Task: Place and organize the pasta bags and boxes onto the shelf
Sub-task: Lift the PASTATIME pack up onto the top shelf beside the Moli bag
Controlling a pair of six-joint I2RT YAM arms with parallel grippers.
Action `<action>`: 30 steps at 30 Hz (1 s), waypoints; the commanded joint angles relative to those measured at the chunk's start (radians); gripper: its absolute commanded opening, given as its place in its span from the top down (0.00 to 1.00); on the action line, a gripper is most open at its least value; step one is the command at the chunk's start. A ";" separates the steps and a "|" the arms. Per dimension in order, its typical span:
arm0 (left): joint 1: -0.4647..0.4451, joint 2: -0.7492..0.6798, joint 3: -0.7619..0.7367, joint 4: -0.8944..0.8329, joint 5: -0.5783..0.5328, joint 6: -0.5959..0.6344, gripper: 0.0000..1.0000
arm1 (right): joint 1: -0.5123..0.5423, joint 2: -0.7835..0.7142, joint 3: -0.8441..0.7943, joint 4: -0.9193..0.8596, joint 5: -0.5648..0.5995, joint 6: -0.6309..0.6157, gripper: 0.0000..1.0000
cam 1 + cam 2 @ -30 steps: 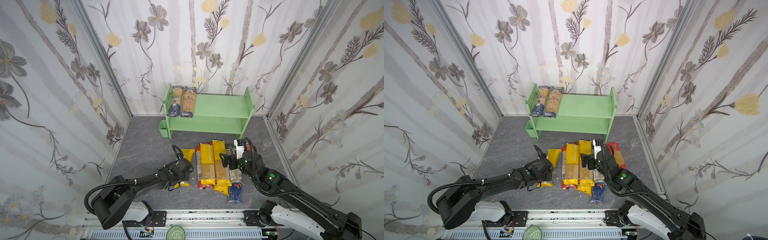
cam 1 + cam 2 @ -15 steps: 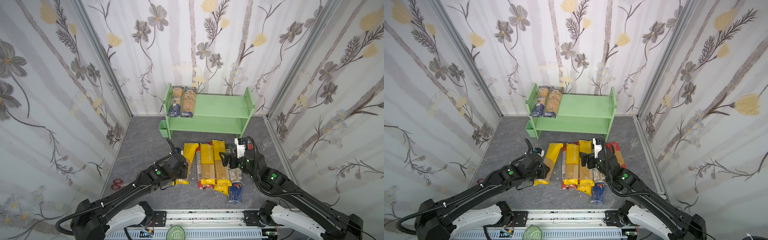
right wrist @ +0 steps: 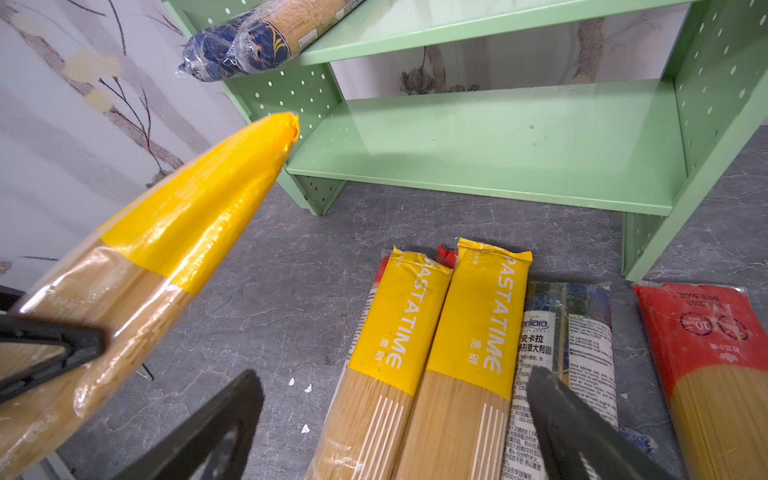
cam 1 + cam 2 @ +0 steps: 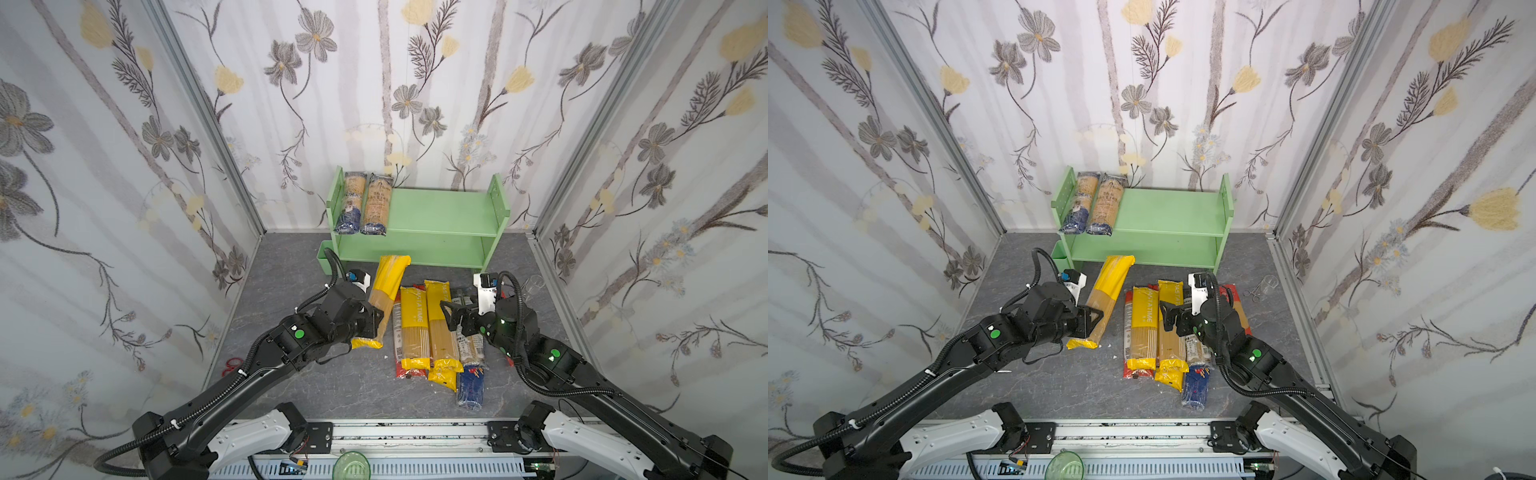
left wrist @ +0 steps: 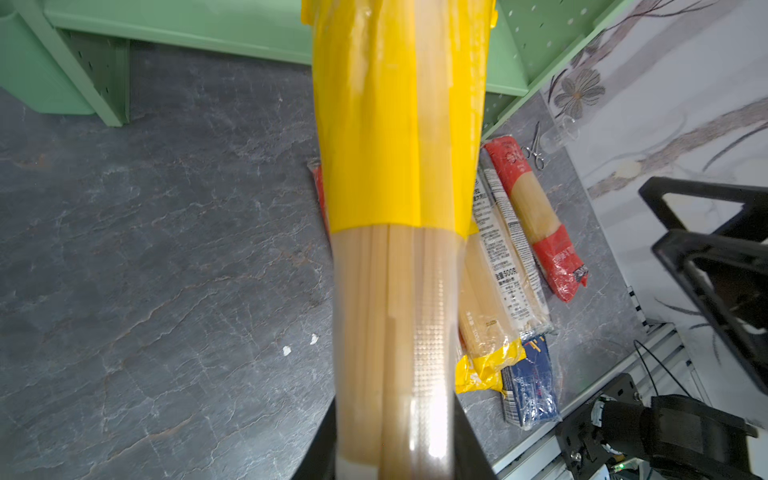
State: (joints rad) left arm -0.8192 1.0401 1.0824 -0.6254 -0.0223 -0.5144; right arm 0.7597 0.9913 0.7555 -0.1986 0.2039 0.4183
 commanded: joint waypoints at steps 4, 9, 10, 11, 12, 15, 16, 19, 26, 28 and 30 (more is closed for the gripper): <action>0.002 0.066 0.188 0.082 -0.043 0.068 1.00 | 0.000 -0.014 0.046 0.006 0.015 -0.011 0.00; 0.009 0.180 0.360 0.083 -0.090 0.107 1.00 | -0.002 -0.037 0.072 -0.019 0.029 -0.018 0.00; 0.015 0.210 0.393 0.082 -0.095 0.112 1.00 | -0.003 -0.043 0.075 -0.023 0.036 -0.020 0.00; 0.028 0.244 0.426 0.083 -0.092 0.119 1.00 | -0.003 -0.047 0.080 -0.028 0.039 -0.023 0.00; 0.043 0.283 0.460 0.082 -0.082 0.126 1.00 | -0.006 -0.051 0.085 -0.031 0.045 -0.025 0.00; 0.093 0.394 0.569 0.082 -0.055 0.145 1.00 | -0.016 -0.050 0.111 -0.053 0.052 -0.035 0.00; 0.106 0.435 0.611 0.083 -0.055 0.155 1.00 | -0.019 -0.045 0.123 -0.064 0.052 -0.040 0.00; 0.147 0.549 0.735 0.082 -0.047 0.165 1.00 | -0.030 -0.040 0.156 -0.085 0.061 -0.057 0.00; 0.178 0.817 1.088 0.074 -0.021 0.193 1.00 | -0.079 -0.023 0.195 -0.093 0.051 -0.086 0.00; 0.191 0.892 1.191 0.058 -0.017 0.197 1.00 | -0.095 -0.010 0.205 -0.095 0.042 -0.094 0.00; 0.210 0.954 1.271 0.041 0.008 0.191 1.00 | -0.111 0.003 0.212 -0.095 0.031 -0.102 0.00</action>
State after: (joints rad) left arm -0.6285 1.9495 2.2738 -0.6643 -0.0193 -0.3363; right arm 0.6617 0.9813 0.9535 -0.2848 0.2417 0.3412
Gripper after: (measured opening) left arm 0.263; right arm 0.996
